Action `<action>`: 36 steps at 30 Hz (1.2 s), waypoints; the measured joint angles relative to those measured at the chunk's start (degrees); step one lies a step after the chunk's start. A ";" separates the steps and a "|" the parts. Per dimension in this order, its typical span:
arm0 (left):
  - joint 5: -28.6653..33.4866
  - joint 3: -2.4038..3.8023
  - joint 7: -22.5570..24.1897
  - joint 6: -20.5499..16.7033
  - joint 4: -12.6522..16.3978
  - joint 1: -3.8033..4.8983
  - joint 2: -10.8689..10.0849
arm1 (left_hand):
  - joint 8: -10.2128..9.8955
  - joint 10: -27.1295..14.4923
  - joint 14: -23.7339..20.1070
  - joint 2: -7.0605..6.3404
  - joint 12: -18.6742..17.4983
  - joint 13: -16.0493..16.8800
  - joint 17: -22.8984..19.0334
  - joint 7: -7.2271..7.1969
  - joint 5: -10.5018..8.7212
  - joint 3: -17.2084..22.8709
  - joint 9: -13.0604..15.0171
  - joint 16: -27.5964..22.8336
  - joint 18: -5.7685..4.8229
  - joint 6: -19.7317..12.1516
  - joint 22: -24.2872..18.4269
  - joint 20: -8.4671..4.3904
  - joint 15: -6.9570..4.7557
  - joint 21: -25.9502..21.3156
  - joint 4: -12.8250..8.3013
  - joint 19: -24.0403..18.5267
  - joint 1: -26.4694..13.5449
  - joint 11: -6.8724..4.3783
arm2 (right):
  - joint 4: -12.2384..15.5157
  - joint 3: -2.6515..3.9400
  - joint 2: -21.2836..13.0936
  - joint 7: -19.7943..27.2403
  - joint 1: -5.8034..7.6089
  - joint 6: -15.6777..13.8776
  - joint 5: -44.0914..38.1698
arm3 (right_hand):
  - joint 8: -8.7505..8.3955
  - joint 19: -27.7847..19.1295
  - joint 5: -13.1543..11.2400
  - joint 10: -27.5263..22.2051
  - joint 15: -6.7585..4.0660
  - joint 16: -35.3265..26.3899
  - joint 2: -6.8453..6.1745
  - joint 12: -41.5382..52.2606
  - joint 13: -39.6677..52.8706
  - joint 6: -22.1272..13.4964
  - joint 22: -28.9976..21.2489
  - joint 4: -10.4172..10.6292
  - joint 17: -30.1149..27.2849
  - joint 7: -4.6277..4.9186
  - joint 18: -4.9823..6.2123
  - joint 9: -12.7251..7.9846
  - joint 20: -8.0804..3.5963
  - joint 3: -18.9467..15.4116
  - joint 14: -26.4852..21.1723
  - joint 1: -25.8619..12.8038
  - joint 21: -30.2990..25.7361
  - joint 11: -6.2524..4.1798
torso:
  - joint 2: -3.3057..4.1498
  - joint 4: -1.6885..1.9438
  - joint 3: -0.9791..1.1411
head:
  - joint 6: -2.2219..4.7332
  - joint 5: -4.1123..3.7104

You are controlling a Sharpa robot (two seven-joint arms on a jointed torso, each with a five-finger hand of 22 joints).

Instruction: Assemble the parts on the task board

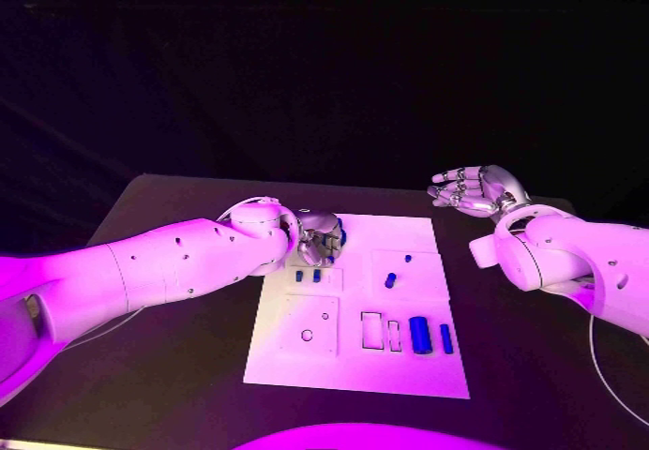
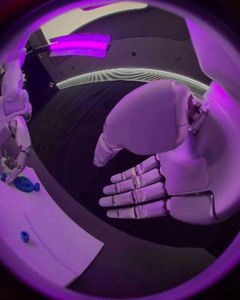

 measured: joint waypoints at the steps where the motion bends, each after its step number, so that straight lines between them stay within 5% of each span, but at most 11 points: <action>1: 0.00 0.00 0.06 -0.03 0.00 -0.02 0.00 | 0.00 0.62 0.45 0.20 -0.36 -0.06 0.42 -0.05 0.00 0.23 0.14 0.26 0.00 0.57 0.17 -0.21 -0.11 0.33 -0.23 0.21 -0.21 -0.17 | 0.01 0.00 0.00 0.00 0.00 0.01 0.00 | 0.00 0.00 0.00 0.00 0.00 0.00 0.00 0.00 0.00 0.00 0.00 0.00 0.00 0.00 0.00 0.00 0.00 0.00 0.00 0.00 0.00 0.00 | 0.00 -0.01 0.02 | -0.01 0.00; 6: 0.03 0.00 0.32 -0.42 -0.03 -0.12 -0.07 | -0.25 3.15 1.99 0.55 -2.36 -0.83 1.94 -0.42 -0.11 1.15 0.58 0.99 0.00 2.40 2.21 -1.11 -0.62 1.90 -1.09 1.38 -1.06 -0.69 | 0.04 0.00 -0.03 -0.01 0.00 0.04 0.00 | 0.00 0.00 0.00 0.00 0.00 0.00 0.00 0.00 0.00 0.00 -0.05 0.00 0.00 0.00 0.00 0.00 0.00 0.00 0.00 0.00 0.00 0.00 | -0.01 -0.01 0.03 | -0.02 0.00; 19: 1.16 0.38 0.82 -2.37 1.09 -0.74 -1.83 | -1.51 5.23 2.51 0.56 -5.98 -1.74 2.32 -0.23 -0.11 2.03 0.97 0.99 0.00 3.17 3.05 -1.09 -0.65 2.32 -1.40 1.97 -2.29 -0.58 | 0.07 0.00 -0.08 -0.01 -0.01 0.12 0.00 | 0.00 0.00 0.00 0.00 0.00 0.00 0.00 0.00 0.00 0.00 -0.05 0.00 0.01 0.00 0.00 0.00 0.00 0.00 0.00 0.00 0.00 0.00 | -0.02 -0.03 0.03 | 0.47 -0.10; 32: 3.85 3.30 0.45 -3.63 5.67 -0.80 -5.90 | -2.22 5.70 3.09 0.17 -7.11 -1.79 2.84 -0.23 -0.11 2.47 1.09 1.21 -0.01 3.18 3.82 -1.10 -0.49 2.95 -2.18 2.77 -2.66 -0.33 | 0.06 0.00 -0.21 0.04 -0.01 0.14 0.01 | 0.00 -0.21 0.00 0.00 0.00 0.00 0.31 0.00 0.00 0.00 -0.13 0.00 -0.09 0.00 0.00 -0.06 -0.21 0.00 0.00 -0.31 0.00 0.00 | -0.12 0.09 0.04 | 0.74 -0.10; 36: 4.47 3.73 0.19 -3.72 6.69 -0.78 -7.04 | -2.34 5.85 3.09 0.11 -7.44 -1.82 2.84 -0.23 -0.11 2.51 1.12 1.21 0.00 3.18 3.90 -1.10 -0.49 2.98 -2.22 2.78 -2.72 -0.37 | 0.06 0.00 -0.27 0.05 -0.01 0.15 0.01 | 0.00 -0.21 0.00 0.00 0.00 0.00 0.31 0.00 0.00 0.00 -0.13 0.00 -0.08 0.00 0.00 -0.06 -0.21 0.00 0.00 -0.31 0.00 0.00 | -0.12 0.13 0.05 | 0.75 -0.09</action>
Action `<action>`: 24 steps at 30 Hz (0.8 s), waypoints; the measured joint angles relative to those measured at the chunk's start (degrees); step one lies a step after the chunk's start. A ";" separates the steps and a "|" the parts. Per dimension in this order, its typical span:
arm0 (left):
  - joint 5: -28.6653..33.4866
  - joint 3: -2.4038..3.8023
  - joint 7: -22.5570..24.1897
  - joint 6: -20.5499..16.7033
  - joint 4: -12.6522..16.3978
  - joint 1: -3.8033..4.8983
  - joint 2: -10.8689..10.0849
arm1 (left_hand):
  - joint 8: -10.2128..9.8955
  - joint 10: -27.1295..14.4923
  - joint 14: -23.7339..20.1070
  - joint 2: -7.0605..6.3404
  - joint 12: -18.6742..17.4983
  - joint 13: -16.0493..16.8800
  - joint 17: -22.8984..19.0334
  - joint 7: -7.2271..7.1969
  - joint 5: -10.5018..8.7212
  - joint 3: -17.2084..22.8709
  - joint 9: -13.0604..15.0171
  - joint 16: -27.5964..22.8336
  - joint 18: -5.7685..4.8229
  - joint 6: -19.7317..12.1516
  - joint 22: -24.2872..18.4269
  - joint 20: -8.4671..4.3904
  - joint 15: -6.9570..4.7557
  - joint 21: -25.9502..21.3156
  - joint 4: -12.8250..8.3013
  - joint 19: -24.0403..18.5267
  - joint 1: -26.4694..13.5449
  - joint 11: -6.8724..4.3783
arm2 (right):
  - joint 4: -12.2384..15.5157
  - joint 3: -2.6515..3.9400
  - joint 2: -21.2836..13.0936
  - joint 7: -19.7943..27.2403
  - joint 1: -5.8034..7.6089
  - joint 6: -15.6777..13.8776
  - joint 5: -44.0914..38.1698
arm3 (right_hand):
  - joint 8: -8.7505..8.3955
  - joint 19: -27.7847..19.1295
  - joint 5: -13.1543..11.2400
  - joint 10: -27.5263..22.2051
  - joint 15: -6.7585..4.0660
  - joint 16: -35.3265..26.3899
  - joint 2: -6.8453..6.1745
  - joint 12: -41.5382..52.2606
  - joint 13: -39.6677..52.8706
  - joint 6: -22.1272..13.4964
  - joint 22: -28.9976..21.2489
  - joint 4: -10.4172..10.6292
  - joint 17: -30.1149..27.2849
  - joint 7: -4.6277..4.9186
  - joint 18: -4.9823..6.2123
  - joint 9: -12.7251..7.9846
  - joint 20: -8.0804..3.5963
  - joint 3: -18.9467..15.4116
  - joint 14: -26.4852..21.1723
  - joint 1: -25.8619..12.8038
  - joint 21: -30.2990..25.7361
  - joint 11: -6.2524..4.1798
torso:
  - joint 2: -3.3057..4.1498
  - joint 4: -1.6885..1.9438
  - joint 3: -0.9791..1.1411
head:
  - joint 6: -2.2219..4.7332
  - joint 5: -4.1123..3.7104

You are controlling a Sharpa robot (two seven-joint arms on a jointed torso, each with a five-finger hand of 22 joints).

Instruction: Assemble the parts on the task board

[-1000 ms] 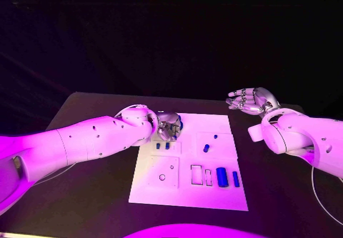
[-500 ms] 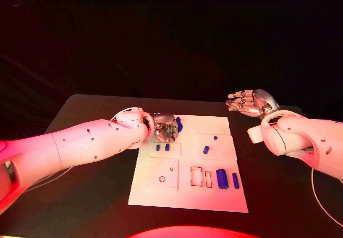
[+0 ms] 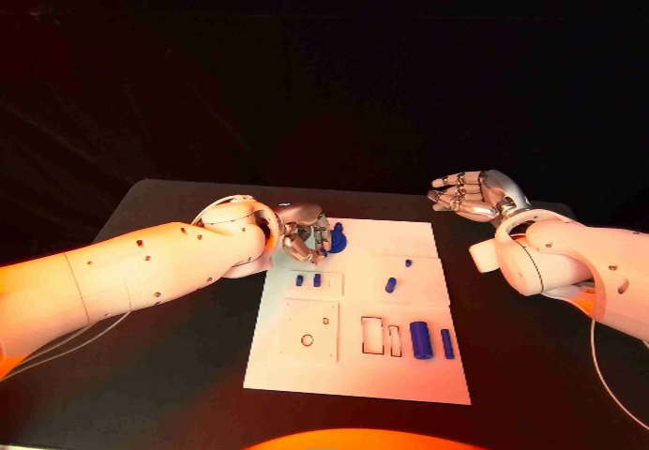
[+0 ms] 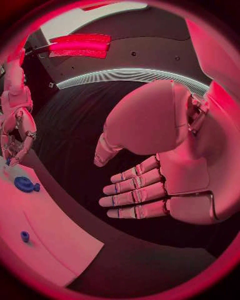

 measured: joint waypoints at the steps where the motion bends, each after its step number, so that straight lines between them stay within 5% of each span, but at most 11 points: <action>1: 0.14 0.07 -0.08 0.00 0.21 0.00 -0.26 | -0.12 0.00 0.00 0.00 0.00 0.00 0.00 0.00 0.00 0.00 0.01 0.00 0.00 0.00 0.05 0.00 0.00 0.00 0.00 0.00 0.00 0.00 | 0.00 0.00 0.00 0.00 0.00 0.01 0.00 | 0.00 0.00 0.00 0.00 0.00 0.00 0.00 0.00 0.00 0.00 0.00 0.00 0.00 0.00 0.00 0.00 0.00 0.00 0.00 0.00 0.00 0.00 | 0.00 0.00 0.00 | 0.01 0.01; 11: 1.20 0.29 -0.97 0.25 0.01 -0.02 -1.14 | -0.33 0.12 0.00 0.00 -0.32 0.00 -0.31 0.20 0.00 0.01 0.01 0.00 0.00 0.20 -0.07 0.00 0.00 0.00 -0.32 0.41 0.00 0.12 | -0.01 0.00 -0.04 0.00 0.00 0.06 0.00 | 0.00 0.00 0.00 0.00 0.00 0.00 0.00 0.00 0.00 0.00 0.00 0.00 0.00 0.00 0.00 0.00 0.00 0.00 0.00 0.00 0.00 0.00 | 0.06 -0.03 -0.01 | 0.08 0.31; 24: 1.66 -0.61 -1.49 1.86 -2.20 -0.16 -0.63 | -0.55 0.19 0.00 0.00 -0.62 -0.06 -0.57 0.20 0.00 0.00 0.00 0.00 0.01 0.19 -0.23 0.00 0.00 0.00 -0.63 0.41 0.00 0.21 | 0.01 0.00 -0.06 -0.04 0.00 0.11 0.00 | 0.00 0.00 0.00 0.00 0.00 0.00 0.00 0.00 0.00 0.00 0.01 0.00 0.01 0.00 0.00 0.00 0.00 0.00 0.00 0.00 0.00 0.00 | 0.14 -0.12 -0.06 | 0.00 0.44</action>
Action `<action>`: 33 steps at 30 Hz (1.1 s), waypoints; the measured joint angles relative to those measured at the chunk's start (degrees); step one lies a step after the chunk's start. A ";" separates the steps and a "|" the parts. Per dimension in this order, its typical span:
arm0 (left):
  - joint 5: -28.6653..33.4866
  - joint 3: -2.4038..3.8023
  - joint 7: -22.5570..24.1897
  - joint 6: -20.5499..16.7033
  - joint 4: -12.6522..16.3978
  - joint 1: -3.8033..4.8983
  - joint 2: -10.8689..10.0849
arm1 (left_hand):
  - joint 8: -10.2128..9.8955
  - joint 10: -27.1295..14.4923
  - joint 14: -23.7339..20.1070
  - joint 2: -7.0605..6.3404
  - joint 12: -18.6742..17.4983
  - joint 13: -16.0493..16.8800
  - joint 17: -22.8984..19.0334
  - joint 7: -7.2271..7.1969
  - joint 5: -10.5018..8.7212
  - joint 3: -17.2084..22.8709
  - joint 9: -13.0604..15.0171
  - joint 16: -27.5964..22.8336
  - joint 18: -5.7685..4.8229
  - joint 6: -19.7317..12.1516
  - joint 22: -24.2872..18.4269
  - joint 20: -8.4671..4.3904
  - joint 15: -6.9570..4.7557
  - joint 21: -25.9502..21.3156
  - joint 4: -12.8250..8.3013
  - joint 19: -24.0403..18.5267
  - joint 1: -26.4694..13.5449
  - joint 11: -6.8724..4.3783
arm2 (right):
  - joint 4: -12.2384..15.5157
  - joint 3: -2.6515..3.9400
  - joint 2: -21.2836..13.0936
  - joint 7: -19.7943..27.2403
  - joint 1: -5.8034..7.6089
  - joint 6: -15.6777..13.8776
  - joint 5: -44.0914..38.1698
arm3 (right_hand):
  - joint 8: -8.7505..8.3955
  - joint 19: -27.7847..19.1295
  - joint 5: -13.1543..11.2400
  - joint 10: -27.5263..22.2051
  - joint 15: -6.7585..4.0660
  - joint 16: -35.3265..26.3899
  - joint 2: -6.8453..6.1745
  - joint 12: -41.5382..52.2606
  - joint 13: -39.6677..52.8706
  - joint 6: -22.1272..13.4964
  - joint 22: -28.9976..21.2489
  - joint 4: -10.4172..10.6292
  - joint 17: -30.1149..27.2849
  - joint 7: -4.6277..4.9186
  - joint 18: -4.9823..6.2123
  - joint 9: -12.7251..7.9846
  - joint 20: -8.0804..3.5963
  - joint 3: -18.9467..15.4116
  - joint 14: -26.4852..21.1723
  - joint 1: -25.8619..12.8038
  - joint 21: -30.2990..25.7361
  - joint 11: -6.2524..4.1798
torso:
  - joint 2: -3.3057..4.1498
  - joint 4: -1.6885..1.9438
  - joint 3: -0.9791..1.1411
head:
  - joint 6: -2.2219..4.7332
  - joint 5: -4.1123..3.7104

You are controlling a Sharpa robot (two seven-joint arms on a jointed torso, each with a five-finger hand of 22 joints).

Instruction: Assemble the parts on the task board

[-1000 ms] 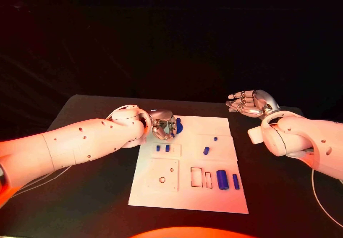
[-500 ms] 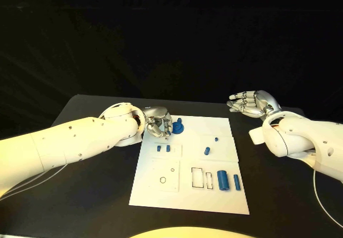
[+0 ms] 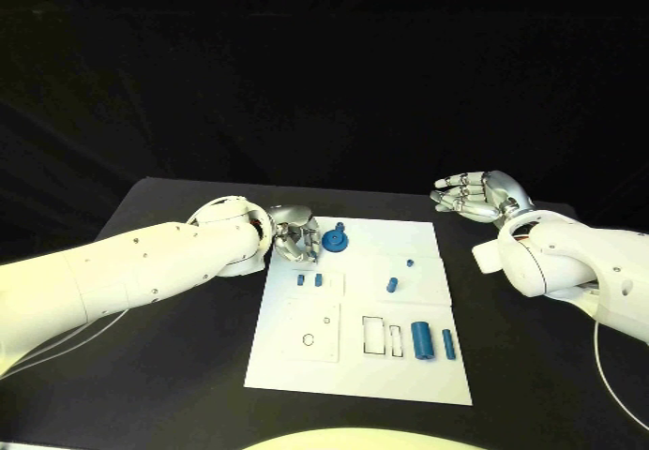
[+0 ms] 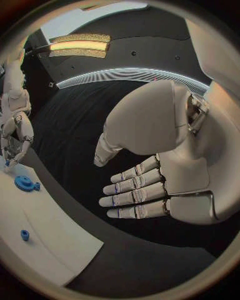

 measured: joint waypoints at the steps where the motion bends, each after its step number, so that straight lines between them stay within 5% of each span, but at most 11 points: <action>1: 0.01 -0.03 -0.02 0.12 -0.06 0.00 0.05 | 0.00 0.00 0.00 0.00 -0.20 0.00 0.00 0.00 0.00 0.00 0.00 0.00 0.00 0.00 0.00 0.00 0.00 0.00 0.00 0.00 0.00 0.00 | 0.00 0.00 0.00 0.00 0.00 0.00 0.00 | 0.00 0.00 0.00 0.00 0.00 0.00 0.00 0.00 0.00 0.00 0.00 0.00 0.00 0.00 -0.01 0.00 0.00 0.00 0.00 0.00 0.00 0.00 | 0.00 0.00 0.01 | -0.02 0.02; 33: 0.41 -0.62 0.01 1.97 -0.68 -0.03 0.79 | -0.23 -0.01 0.00 0.00 -0.53 0.02 -0.27 0.00 -0.23 0.15 -0.05 0.00 0.00 -0.01 -0.19 0.15 0.00 0.00 -0.15 -0.15 0.00 0.00 | 0.05 0.00 -0.11 -0.01 0.00 0.01 0.01 | 0.00 0.00 0.00 0.00 0.00 0.00 0.00 0.00 0.00 0.00 0.01 0.00 0.01 0.00 0.00 0.01 0.00 0.00 0.00 0.00 0.00 0.00 | 0.01 -0.03 0.00 | -0.25 0.14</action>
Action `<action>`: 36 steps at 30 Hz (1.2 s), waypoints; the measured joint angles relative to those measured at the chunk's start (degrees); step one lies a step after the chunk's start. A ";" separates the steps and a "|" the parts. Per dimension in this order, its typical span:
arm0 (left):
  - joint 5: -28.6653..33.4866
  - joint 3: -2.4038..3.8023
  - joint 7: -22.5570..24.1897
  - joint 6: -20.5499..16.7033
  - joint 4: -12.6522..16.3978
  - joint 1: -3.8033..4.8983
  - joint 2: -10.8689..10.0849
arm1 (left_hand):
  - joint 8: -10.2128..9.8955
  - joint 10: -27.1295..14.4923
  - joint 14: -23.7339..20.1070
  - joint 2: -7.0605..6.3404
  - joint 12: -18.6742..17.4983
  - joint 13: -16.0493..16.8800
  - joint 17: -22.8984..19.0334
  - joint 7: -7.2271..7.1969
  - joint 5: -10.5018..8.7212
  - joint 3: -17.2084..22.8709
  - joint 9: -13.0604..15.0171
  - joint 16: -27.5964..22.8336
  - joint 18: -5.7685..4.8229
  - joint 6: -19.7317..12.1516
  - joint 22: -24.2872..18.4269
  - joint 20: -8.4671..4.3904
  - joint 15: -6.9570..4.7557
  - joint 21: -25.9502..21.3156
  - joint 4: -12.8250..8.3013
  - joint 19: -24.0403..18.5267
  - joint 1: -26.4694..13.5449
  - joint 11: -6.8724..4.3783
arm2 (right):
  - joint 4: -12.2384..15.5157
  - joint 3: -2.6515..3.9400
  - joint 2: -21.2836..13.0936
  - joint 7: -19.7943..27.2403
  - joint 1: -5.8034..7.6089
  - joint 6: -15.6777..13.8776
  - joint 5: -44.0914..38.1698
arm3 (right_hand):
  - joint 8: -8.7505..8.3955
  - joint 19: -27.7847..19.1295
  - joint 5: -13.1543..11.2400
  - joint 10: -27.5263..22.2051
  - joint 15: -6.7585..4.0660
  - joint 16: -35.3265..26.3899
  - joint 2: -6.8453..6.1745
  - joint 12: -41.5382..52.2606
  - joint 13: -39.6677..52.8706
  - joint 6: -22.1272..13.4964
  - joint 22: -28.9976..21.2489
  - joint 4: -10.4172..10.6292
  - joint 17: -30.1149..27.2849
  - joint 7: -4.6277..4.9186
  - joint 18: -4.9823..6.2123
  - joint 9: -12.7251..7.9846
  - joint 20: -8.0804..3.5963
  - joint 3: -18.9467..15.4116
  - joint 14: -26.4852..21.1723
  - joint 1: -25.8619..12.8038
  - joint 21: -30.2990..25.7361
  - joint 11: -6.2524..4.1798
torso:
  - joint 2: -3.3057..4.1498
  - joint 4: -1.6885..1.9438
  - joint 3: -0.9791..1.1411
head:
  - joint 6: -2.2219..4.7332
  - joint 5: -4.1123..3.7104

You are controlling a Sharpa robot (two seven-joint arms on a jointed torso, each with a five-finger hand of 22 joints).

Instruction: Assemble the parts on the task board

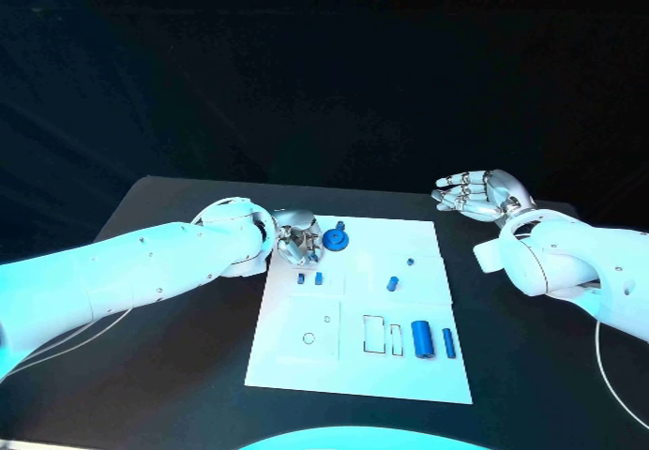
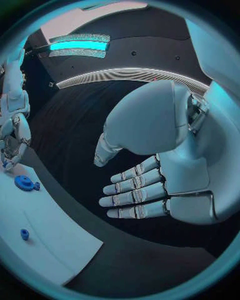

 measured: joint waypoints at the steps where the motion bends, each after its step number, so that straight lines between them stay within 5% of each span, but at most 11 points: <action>1: 0.01 -0.01 0.00 0.00 -0.06 0.00 0.03 | 0.00 0.00 0.00 0.00 0.00 0.00 0.05 0.00 0.00 0.00 0.00 0.00 0.00 0.00 0.13 0.00 0.00 0.00 0.00 0.00 0.00 0.00 | 0.00 0.00 0.00 0.00 0.00 0.00 0.00 | 0.00 0.00 0.00 0.00 0.00 0.00 0.00 0.00 0.00 0.00 0.00 0.00 0.00 0.00 0.00 0.00 0.00 0.00 0.00 0.00 0.00 0.00 | 0.00 0.00 0.00 | 0.00 -0.01; 36: 0.02 -0.18 -0.71 0.66 -0.94 -0.07 0.78 | -1.42 0.64 -0.22 -0.23 -0.86 0.18 -0.93 0.15 -0.26 -0.16 0.17 0.00 -0.01 -0.14 -0.81 0.15 0.22 -0.23 -0.16 -0.99 -0.23 -0.21 | -0.30 -0.01 0.15 -0.25 -0.02 0.54 0.00 | 0.00 -0.21 0.00 0.00 0.20 -0.22 0.00 0.00 0.00 0.00 -0.27 0.00 -0.16 0.00 0.00 -0.11 0.21 0.00 0.20 0.00 0.00 0.00 | -0.04 -0.01 0.04 | -0.08 -0.21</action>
